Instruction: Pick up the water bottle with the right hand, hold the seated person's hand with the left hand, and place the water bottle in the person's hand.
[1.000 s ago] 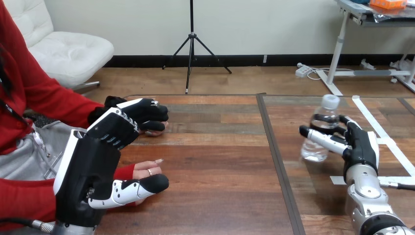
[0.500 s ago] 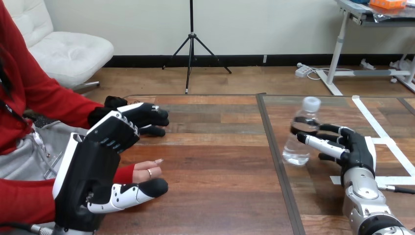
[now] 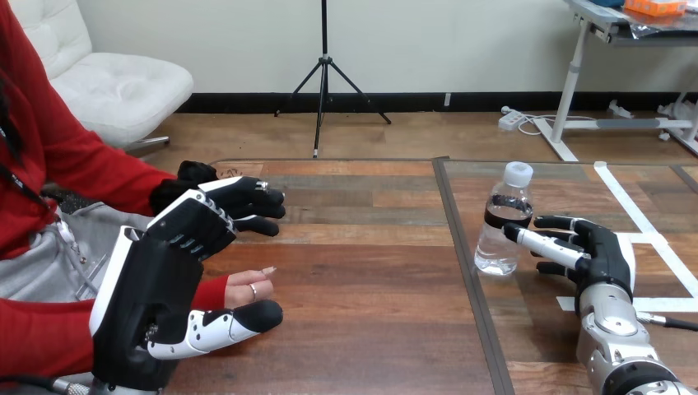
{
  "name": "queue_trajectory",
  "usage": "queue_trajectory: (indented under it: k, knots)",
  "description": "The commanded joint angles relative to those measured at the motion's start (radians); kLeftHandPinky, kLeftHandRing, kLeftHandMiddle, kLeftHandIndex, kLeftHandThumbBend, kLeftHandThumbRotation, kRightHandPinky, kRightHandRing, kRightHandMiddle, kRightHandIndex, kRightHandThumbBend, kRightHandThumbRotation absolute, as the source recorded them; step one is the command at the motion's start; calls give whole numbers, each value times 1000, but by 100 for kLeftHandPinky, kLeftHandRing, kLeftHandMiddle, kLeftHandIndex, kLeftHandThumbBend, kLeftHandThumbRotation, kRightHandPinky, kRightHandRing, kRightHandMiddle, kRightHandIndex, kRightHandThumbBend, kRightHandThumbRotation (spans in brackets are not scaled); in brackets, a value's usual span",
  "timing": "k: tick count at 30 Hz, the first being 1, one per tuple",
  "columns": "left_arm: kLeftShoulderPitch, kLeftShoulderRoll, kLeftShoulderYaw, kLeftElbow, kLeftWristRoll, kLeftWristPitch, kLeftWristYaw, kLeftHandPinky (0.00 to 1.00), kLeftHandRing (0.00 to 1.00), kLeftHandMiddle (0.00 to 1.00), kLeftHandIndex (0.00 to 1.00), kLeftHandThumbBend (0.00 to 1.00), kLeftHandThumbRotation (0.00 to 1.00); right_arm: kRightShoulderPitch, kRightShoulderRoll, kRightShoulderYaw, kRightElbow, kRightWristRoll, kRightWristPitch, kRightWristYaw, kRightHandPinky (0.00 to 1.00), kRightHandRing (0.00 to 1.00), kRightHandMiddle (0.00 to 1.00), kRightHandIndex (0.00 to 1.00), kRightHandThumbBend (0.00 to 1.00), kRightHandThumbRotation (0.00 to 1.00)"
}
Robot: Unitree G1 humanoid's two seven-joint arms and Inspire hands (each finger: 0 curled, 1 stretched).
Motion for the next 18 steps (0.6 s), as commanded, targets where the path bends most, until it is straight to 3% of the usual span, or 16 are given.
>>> queue_trajectory:
  k: [1, 18]
  knots:
    - [-33, 4, -15, -48, -14, 10, -6, 61, 68, 69, 69, 100, 36, -68, 6, -12, -4, 9, -17, -10, 49, 54, 55, 50, 86, 0]
    - [-61, -8, -19, -30, -27, 11, -23, 61, 67, 69, 69, 100, 35, -63, 15, -15, -15, 22, -49, 5, 45, 51, 54, 49, 82, 0]
